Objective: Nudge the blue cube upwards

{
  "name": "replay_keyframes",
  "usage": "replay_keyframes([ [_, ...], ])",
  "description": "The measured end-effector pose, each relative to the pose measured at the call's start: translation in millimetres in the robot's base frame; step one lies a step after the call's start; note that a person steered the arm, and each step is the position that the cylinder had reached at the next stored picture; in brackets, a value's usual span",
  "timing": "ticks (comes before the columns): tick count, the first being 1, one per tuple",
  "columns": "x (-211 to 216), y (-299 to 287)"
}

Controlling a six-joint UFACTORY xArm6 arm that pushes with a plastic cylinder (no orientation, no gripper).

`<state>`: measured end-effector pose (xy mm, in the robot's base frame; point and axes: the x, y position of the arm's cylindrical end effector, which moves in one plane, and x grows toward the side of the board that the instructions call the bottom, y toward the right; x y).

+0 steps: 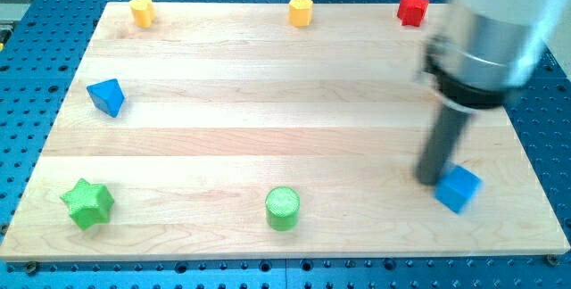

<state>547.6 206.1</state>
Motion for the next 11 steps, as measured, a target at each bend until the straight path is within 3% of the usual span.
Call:
replay_keyframes([
  [2, -22, 73],
  [3, 15, 131],
  [4, 69, 98],
  [5, 66, 36],
  [6, 52, 51],
  [7, 5, 93],
  [11, -37, 99],
])
